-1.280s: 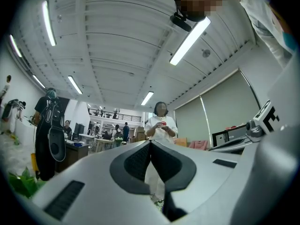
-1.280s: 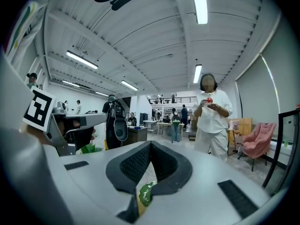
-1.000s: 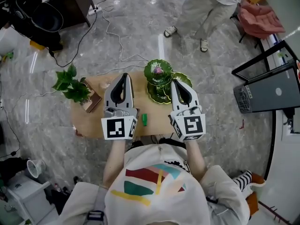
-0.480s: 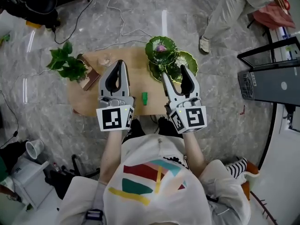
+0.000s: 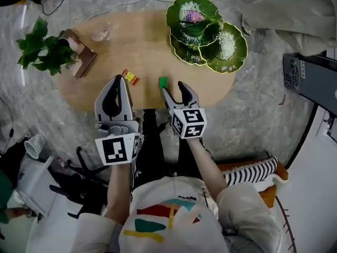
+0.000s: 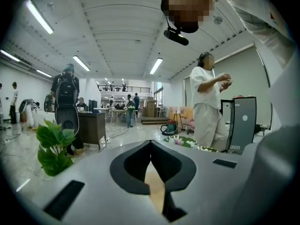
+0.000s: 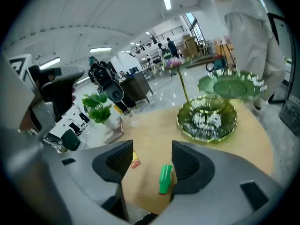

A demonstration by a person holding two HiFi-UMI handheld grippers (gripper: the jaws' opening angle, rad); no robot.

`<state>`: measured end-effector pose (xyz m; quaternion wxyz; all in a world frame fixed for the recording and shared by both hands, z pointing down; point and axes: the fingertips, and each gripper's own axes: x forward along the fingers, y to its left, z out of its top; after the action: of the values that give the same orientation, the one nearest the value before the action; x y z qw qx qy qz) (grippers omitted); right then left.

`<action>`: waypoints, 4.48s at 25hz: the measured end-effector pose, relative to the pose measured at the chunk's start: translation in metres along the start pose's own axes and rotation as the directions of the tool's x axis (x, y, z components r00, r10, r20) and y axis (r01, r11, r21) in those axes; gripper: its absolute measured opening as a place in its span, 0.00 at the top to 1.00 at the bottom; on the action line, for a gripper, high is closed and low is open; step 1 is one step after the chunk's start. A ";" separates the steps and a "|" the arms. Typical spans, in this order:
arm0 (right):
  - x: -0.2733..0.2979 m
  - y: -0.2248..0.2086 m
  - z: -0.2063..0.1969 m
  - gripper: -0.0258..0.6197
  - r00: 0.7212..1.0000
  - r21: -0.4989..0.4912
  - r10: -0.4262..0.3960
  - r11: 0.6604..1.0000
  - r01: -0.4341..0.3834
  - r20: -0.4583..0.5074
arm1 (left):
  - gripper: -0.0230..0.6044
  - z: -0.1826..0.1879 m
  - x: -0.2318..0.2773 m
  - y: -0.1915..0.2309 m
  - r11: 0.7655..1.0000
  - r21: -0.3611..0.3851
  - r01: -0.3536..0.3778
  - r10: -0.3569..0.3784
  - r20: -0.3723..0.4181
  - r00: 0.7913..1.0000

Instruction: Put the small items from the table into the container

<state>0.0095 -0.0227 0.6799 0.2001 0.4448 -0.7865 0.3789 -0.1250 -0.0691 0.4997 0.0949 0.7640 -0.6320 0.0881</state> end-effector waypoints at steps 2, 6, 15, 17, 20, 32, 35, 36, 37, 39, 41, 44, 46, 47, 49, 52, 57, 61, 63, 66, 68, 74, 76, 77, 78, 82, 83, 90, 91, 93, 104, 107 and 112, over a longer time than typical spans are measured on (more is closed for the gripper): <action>0.036 -0.012 -0.044 0.57 0.997 0.029 -0.021 0.999 0.024 -0.076 | 0.95 -0.036 0.004 0.006 1.000 -0.008 -0.002 0.002 -0.036 0.999; 0.084 -0.027 -0.107 0.57 0.977 -0.002 -0.102 0.995 0.103 -0.189 | 0.95 -0.092 0.000 0.008 1.000 -0.029 -0.007 0.004 -0.100 0.995; 0.101 -0.030 -0.128 0.72 0.947 -0.104 -0.191 0.980 0.170 -0.259 | 0.95 -0.103 -0.004 0.010 1.000 -0.027 0.012 -0.015 -0.104 0.994; 0.091 -0.024 -0.104 0.72 0.960 -0.118 -0.186 0.979 0.164 -0.208 | 0.95 -0.086 -0.002 0.012 1.000 -0.019 0.015 -0.016 -0.073 0.997; 0.059 -0.010 -0.058 0.72 0.977 -0.130 -0.173 0.979 0.157 -0.124 | 0.95 -0.042 -0.005 0.013 1.000 0.000 0.015 -0.015 -0.014 1.000; -0.116 0.043 0.172 0.72 0.941 -0.182 -0.152 0.960 0.214 0.303 | 0.95 0.160 -0.026 -0.013 0.999 0.001 0.037 -0.036 0.286 0.958; -0.150 0.050 0.192 0.72 0.918 -0.195 -0.143 0.954 0.228 0.370 | 0.95 0.181 -0.033 -0.023 0.999 0.007 0.054 -0.053 0.321 0.946; -0.160 0.050 0.198 0.72 0.907 -0.196 -0.145 0.952 0.237 0.395 | 0.95 0.188 -0.034 -0.026 0.998 0.015 0.062 -0.063 0.338 0.939; -0.168 0.049 0.205 0.72 0.896 -0.196 -0.148 0.949 0.249 0.420 | 0.95 0.195 -0.034 -0.029 0.997 0.020 0.069 -0.072 0.356 0.932; -0.183 0.044 0.216 0.72 0.873 -0.200 -0.155 0.941 0.273 0.462 | 0.95 0.207 -0.031 -0.036 0.996 0.026 0.082 -0.086 0.387 0.918; -0.195 0.041 0.220 0.72 0.856 -0.200 -0.161 0.936 0.291 0.491 | 0.95 0.212 -0.031 -0.043 0.995 0.035 0.096 -0.101 0.401 0.910; -0.209 0.037 0.223 0.72 0.841 -0.196 -0.169 0.931 0.307 0.514 | 0.95 0.217 -0.032 -0.052 0.992 0.047 0.115 -0.124 0.410 0.903; -0.217 0.034 0.226 0.72 0.835 -0.197 -0.172 0.928 0.315 0.523 | 0.95 0.221 -0.032 -0.058 0.992 0.047 0.120 -0.129 0.416 0.900; -0.219 0.032 0.228 0.72 0.832 -0.198 -0.172 0.927 0.318 0.527 | 0.95 0.223 -0.032 -0.060 0.991 0.046 0.122 -0.130 0.420 0.898; -0.223 0.028 0.228 0.72 0.831 -0.200 -0.175 0.925 0.323 0.528 | 0.95 0.225 -0.032 -0.064 0.991 0.044 0.126 -0.133 0.427 0.895; -0.225 0.021 0.226 0.72 0.833 -0.194 -0.186 0.925 0.328 0.521 | 0.95 0.226 -0.031 -0.069 0.991 0.043 0.130 -0.135 0.425 0.895; -0.222 0.002 0.218 0.72 0.842 -0.171 -0.217 0.925 0.339 0.494 | 0.95 0.222 -0.028 -0.077 0.990 0.046 0.132 -0.139 0.407 0.903; -0.214 -0.017 0.209 0.72 0.848 -0.151 -0.250 0.922 0.355 0.467 | 0.95 0.213 -0.023 -0.081 0.989 0.047 0.137 -0.144 0.384 0.912; -0.210 -0.027 0.205 0.72 0.852 -0.137 -0.266 0.923 0.361 0.451 | 0.95 0.207 -0.018 -0.084 0.989 0.049 0.140 -0.148 0.368 0.918; -0.198 -0.045 0.199 0.72 0.861 -0.129 -0.286 0.921 0.369 0.420 | 0.95 0.199 -0.008 -0.089 0.988 0.050 0.147 -0.155 0.338 0.928; -0.183 -0.061 0.193 0.72 0.872 -0.142 -0.300 0.915 0.378 0.386 | 0.95 0.193 -0.001 -0.093 0.987 0.052 0.154 -0.162 0.317 0.935; -0.115 -0.131 0.170 0.72 0.911 -0.189 -0.347 0.901 0.390 0.222 | 0.95 0.171 0.023 -0.108 0.986 0.053 0.158 -0.167 0.251 0.954; -0.097 -0.150 0.164 0.72 0.919 -0.194 -0.350 0.904 0.382 0.179 | 0.95 0.161 0.031 -0.111 0.988 0.041 0.152 -0.157 0.230 0.960; -0.089 -0.157 0.162 0.72 0.925 -0.197 -0.343 0.907 0.372 0.165 | 0.95 0.156 0.035 -0.111 0.988 0.035 0.148 -0.153 0.221 0.963; -0.081 -0.162 0.161 0.71 0.930 -0.200 -0.333 0.912 0.359 0.153 | 0.95 0.150 0.038 -0.112 0.989 0.031 0.146 -0.149 0.212 0.966; -0.056 -0.176 0.156 0.67 0.925 -0.171 -0.343 0.914 0.369 0.163 | 0.95 0.125 0.047 -0.109 0.990 0.017 0.136 -0.137 0.177 0.975; -0.054 -0.176 0.156 0.61 0.920 -0.162 -0.350 0.912 0.377 0.174 | 0.95 0.120 0.048 -0.108 0.991 0.012 0.134 -0.134 0.171 0.976; -0.075 -0.148 0.158 0.58 0.922 -0.152 -0.326 0.920 0.361 0.210 | 0.95 0.126 0.040 -0.097 0.992 -0.002 0.127 -0.124 0.200 0.972; -0.084 -0.142 0.161 0.58 0.924 -0.149 -0.316 0.924 0.351 0.216 | 0.95 0.131 0.040 -0.097 0.992 0.001 0.128 -0.126 0.212 0.969; -0.109 -0.132 0.170 0.71 0.914 -0.129 -0.319 0.925 0.359 0.251 | 0.95 0.143 0.038 -0.100 0.991 0.007 0.134 -0.132 0.236 0.963; -0.241 -0.067 0.227 0.94 0.796 -0.053 -0.316 0.916 0.398 0.516 | 0.95 0.215 0.020 -0.126 0.968 0.081 0.235 -0.249 0.368 0.896; -0.258 -0.060 0.241 0.94 0.764 -0.063 -0.313 0.906 0.418 0.564 | 0.95 0.228 0.015 -0.131 0.963 0.099 0.251 -0.270 0.394 0.878; -0.271 -0.053 0.257 0.94 0.731 -0.063 -0.305 0.902 0.428 0.610 | 0.95 0.245 0.008 -0.132 0.958 0.121 0.260 -0.286 0.431 0.856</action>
<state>0.2021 -0.0902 0.3627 0.0620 0.6641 -0.7389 0.0951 0.0098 -0.1150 0.2608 -0.0626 0.8480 -0.5194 -0.0846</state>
